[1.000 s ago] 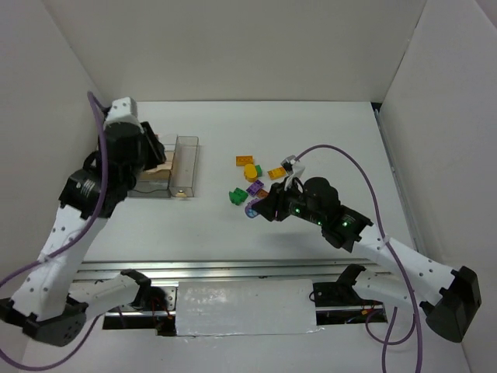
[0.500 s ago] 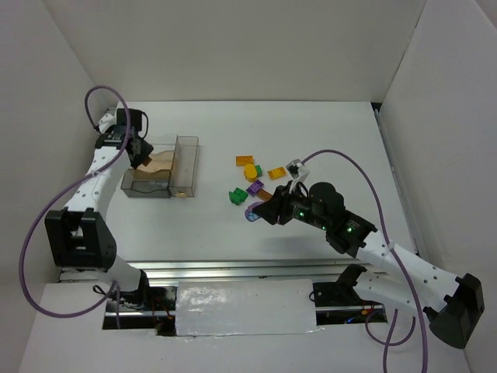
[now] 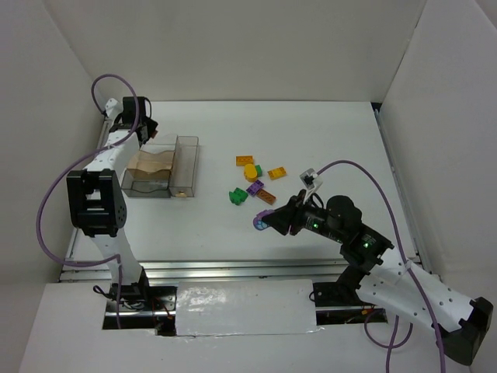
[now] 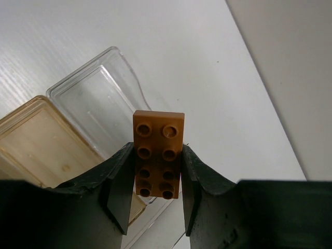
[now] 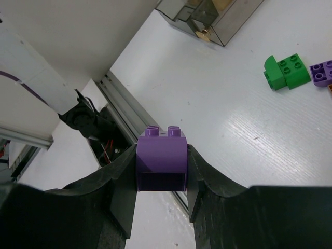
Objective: Sort the legos into containers by color
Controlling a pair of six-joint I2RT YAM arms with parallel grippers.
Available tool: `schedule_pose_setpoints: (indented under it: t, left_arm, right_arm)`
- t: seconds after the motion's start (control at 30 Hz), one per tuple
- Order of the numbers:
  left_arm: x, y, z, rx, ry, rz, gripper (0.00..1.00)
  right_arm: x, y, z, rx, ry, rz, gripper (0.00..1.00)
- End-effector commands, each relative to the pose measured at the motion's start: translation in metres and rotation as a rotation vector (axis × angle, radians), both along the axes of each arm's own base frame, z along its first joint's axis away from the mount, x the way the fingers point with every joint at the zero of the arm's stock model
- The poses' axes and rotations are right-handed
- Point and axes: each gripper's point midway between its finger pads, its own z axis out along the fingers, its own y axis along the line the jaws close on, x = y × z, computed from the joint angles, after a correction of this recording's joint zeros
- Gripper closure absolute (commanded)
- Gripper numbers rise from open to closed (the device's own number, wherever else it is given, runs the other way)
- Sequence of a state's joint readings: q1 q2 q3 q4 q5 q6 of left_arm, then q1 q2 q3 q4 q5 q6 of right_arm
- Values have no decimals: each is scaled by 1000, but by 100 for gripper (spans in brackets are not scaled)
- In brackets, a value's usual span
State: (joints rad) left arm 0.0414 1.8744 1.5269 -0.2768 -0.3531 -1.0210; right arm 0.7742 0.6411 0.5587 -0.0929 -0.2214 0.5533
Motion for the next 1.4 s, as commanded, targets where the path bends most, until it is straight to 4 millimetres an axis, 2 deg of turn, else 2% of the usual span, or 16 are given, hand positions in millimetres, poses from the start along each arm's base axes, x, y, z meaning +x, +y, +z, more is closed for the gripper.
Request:
schedule_pose_setpoints:
  t: [0.0, 0.27, 0.47, 0.5, 0.67, 0.77, 0.83, 1.0, 1.13, 1.17, 1.2, 1.23, 1.27, 1.3, 1.33, 1.37]
  left_arm:
    - [25, 4, 21, 13, -138, 8, 92]
    - [23, 9, 4, 38, -133, 0, 55]
    - [24, 5, -21, 6, -96, -13, 57]
    - [23, 5, -26, -2, -96, -8, 55]
    - [26, 3, -31, -25, -91, -15, 27]
    - [28, 3, -19, -33, -108, -11, 15]
    - [27, 4, -11, -32, -125, -12, 12]
    - [15, -5, 41, -50, -189, -55, 10]
    - [-27, -42, 72, -114, -161, -181, 10]
    - [-52, -53, 89, -72, -168, -200, 8]
    - [-65, -64, 98, -39, -163, -224, 5]
    - [-80, -68, 105, -8, -147, -233, 1]
    - [-102, -80, 123, 24, -156, -265, 1]
    - [-123, -79, 118, 51, -91, -274, 0]
    - [-137, -83, 118, 64, -72, -299, 0]
    - [-159, -81, 125, 82, -77, -313, 0]
  right_arm:
    - [-2, -2, 3, 4, -9, 4, 100]
    - [-1, 2, -3, -13, 5, 15, 100]
    - [1, 4, -7, -23, 18, 18, 100]
    - [2, 4, -8, -25, 20, 13, 100]
    - [1, 3, -8, -31, 19, 14, 100]
    - [2, 2, -6, -36, 14, 8, 100]
    - [2, 3, -6, -39, 13, 11, 100]
    - [6, 5, -5, -23, 10, 2, 100]
    - [20, 14, -8, -25, 31, -27, 100]
    - [28, 17, 1, -19, 23, -47, 100]
    - [33, 20, 3, -22, 24, -55, 100]
    - [42, 27, -6, -56, 52, -62, 100]
    - [51, 34, 12, -42, 28, -67, 100]
    - [63, 44, -4, -96, 71, -73, 100]
    - [72, 52, -5, -114, 83, -83, 99]
    - [86, 61, 16, -101, 71, -104, 99]
